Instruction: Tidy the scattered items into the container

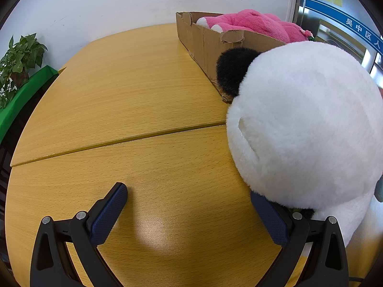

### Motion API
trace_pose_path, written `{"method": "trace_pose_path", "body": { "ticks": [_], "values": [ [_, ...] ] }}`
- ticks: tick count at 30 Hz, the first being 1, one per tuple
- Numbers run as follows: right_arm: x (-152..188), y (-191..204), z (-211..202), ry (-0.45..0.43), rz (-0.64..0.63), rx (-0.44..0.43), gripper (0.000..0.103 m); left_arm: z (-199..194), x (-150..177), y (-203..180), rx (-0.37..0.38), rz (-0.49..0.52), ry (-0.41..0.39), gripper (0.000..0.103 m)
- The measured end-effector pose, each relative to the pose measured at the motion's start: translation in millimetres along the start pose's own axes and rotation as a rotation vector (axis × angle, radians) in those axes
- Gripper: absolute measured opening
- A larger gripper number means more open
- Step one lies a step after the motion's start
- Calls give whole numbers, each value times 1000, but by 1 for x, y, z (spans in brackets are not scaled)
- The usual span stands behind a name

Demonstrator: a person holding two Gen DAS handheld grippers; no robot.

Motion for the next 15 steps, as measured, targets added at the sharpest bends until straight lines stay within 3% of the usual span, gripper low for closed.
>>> {"method": "trace_pose_path", "body": {
  "ticks": [5,15],
  "values": [
    [0,-1,0,0,0,-1,103,4,17,-8,0,0,0,103],
    [1,-1,0,1,0,-1,103,7,11,-3,0,1,0,103]
  ]
}}
Point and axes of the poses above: each gripper's, at about its wrist camera, not at the fingertips, and z roughly the way its jaws point, y to its left, x to its underside, the point moved 9 cm from there along z, roughly the way its jaws point
